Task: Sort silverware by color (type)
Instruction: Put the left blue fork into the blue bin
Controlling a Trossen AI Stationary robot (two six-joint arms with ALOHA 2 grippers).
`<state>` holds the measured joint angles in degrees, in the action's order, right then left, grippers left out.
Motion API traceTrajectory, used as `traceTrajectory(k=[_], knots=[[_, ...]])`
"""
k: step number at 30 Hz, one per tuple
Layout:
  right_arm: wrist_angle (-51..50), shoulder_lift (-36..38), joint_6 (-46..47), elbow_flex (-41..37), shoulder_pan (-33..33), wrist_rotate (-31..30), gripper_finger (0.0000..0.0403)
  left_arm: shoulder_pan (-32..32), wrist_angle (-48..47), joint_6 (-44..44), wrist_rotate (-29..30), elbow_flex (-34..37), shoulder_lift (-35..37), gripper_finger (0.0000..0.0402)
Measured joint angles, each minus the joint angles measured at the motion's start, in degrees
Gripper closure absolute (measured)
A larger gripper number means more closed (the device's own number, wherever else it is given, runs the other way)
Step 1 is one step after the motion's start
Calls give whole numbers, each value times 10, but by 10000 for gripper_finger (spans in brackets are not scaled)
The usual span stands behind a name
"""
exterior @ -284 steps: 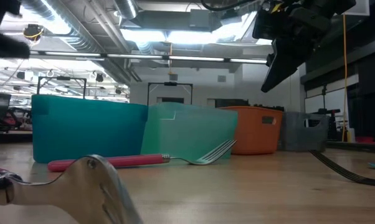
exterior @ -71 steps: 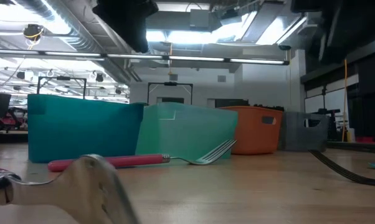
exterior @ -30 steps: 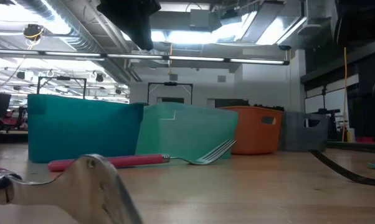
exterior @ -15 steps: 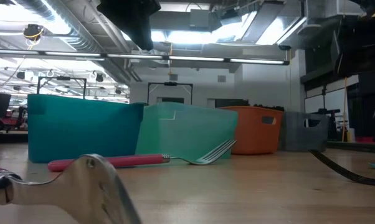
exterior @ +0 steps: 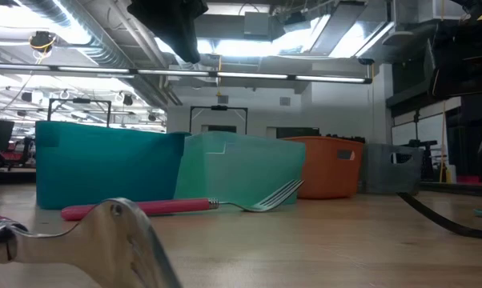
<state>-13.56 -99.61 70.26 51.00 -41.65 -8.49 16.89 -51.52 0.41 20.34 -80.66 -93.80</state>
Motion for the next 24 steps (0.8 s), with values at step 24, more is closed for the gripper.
traceTrajectory(k=[24], knots=[[5,-31,-16,3,0,-11,298,0,2,-3,0,0,0,319]])
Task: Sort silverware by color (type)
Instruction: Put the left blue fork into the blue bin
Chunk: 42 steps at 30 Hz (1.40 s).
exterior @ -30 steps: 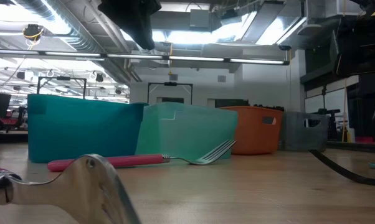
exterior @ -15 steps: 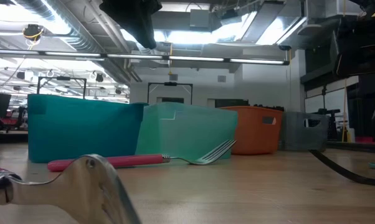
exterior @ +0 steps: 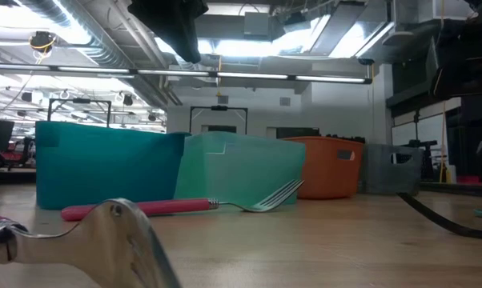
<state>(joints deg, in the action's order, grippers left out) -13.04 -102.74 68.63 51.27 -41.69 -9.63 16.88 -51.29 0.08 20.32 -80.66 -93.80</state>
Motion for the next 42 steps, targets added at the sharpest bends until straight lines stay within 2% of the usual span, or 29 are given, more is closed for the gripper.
traceTrajectory(k=[7,16,33,42], knots=[[-4,-1,-1,-1,0,0,310,0,0,0,0,0,0,319],[-7,-1,0,-2,1,-2,396,0,0,0,0,0,0,319],[-5,5,-12,-3,1,-2,400,2,0,0,0,0,0,319],[-8,60,-59,-5,22,-64,402,22,-7,-6,1,0,34,319]])
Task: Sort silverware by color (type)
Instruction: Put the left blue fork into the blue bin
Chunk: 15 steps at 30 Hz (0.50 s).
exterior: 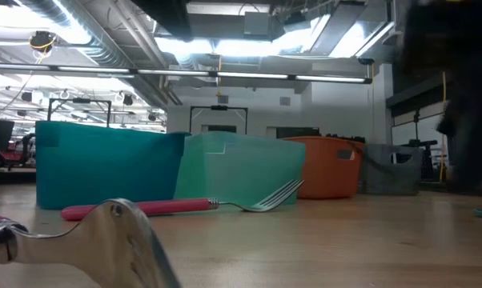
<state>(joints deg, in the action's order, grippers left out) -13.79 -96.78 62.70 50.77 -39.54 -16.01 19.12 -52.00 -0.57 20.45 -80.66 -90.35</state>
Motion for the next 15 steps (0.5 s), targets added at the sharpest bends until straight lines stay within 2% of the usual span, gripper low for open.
traceTrajectory(k=[9,15], knots=[[3,27,-166,1,78,20,403,26,-45,-65,4,0,63,319],[4,48,-247,1,125,37,403,43,-100,-135,40,0,111,319]])
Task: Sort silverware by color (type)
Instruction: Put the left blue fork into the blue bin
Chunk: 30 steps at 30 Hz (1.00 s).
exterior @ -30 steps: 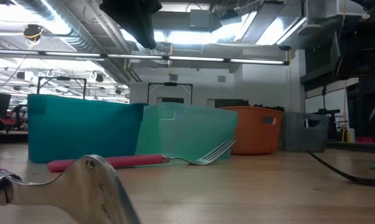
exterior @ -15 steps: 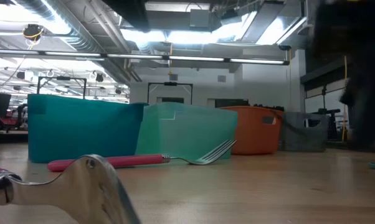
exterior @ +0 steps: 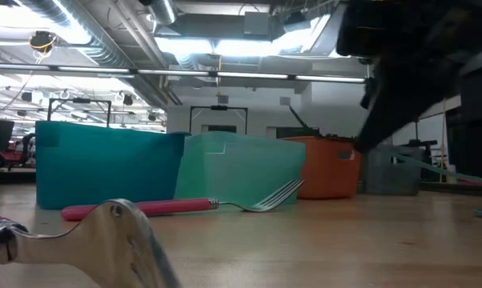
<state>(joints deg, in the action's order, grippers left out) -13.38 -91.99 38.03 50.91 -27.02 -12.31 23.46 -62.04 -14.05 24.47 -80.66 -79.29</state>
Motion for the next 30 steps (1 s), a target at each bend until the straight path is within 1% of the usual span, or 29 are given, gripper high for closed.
traceTrajectory(k=[4,7,10,14,18,25,30], knots=[[-2,14,-23,2,25,11,403,10,-26,-39,18,0,30,319],[-4,18,-37,21,42,30,403,14,-36,-55,19,0,49,319],[-4,18,-69,56,59,44,403,15,-36,-60,23,0,63,319],[-2,18,-120,108,87,45,403,15,-37,-64,28,0,84,319],[-1,13,-162,162,122,44,403,15,-43,-64,47,0,101,319],[2,-40,-220,250,169,44,403,15,-65,-66,94,0,134,319],[4,-99,-223,307,188,79,403,15,-73,-69,116,0,161,319]])
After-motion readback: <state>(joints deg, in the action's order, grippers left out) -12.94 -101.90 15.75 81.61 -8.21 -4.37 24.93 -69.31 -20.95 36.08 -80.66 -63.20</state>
